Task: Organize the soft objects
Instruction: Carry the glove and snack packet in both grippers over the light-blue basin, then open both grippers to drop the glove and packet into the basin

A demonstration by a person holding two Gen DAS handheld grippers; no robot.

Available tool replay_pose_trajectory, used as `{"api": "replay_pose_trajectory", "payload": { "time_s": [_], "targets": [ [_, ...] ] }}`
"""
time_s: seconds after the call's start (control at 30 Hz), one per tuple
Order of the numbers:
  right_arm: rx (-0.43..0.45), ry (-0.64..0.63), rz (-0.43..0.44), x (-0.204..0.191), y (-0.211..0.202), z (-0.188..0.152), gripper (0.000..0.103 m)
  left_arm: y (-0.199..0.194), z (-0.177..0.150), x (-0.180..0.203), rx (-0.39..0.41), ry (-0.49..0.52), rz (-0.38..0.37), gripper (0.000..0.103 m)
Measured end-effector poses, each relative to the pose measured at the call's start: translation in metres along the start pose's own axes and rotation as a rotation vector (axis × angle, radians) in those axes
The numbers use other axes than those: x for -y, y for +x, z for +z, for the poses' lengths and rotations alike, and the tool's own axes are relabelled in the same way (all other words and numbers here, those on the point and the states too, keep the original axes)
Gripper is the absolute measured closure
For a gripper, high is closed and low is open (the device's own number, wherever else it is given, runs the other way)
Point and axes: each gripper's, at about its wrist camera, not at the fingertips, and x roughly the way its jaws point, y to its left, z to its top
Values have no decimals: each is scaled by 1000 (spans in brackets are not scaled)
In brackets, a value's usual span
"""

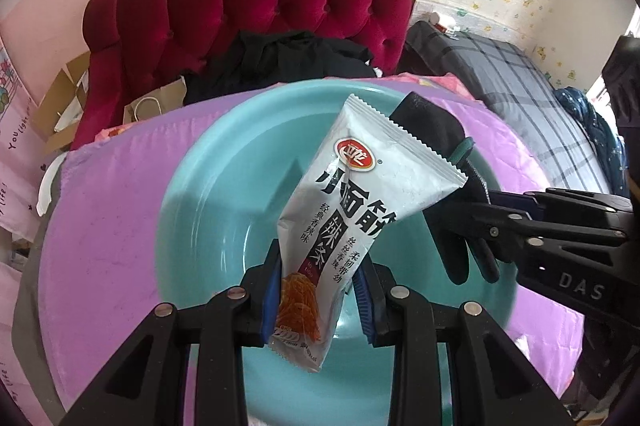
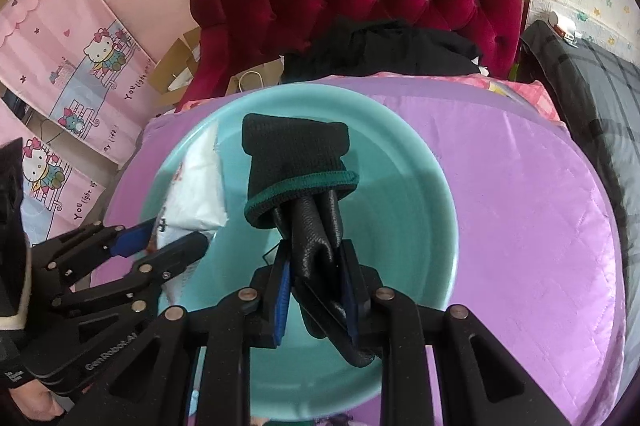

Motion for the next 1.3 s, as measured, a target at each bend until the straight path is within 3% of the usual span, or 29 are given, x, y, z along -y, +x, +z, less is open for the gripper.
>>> {"api": "replay_pose_trajectory", "payload": {
  "time_s": [0.33, 0.53, 0.6, 0.67, 0.7, 0.77, 0.83, 0.9, 1.3],
  "targets": [
    [-35, 31, -11, 6, 36, 9, 77, 32, 1, -4, -25, 0, 31, 67],
    [-19, 27, -15, 2, 34, 11, 62, 26, -1, -3, -1, 5, 47, 65],
    [-1, 17, -26, 0, 29, 12, 57, 23, -2, -4, 2, 0, 73, 54],
    [13, 10, -39, -4, 25, 13, 49, 20, -2, -3, 12, 2, 93, 18],
    [22, 2, -48, -6, 22, 13, 45, 17, -2, -3, 23, 2, 102, 11],
    [39, -7, -62, -9, 16, 13, 21, 10, -3, -4, 54, 0, 112, 1],
    [60, -14, -66, -12, 10, 11, 8, 4, -5, -3, 70, 2, 126, 0],
    [80, -18, -77, -14, 4, 8, 1, -2, -9, -2, 80, 12, 138, 0],
    [128, -47, -137, -25, -40, -22, 0, -50, -43, -4, 110, 22, 187, 0]
  ]
}}
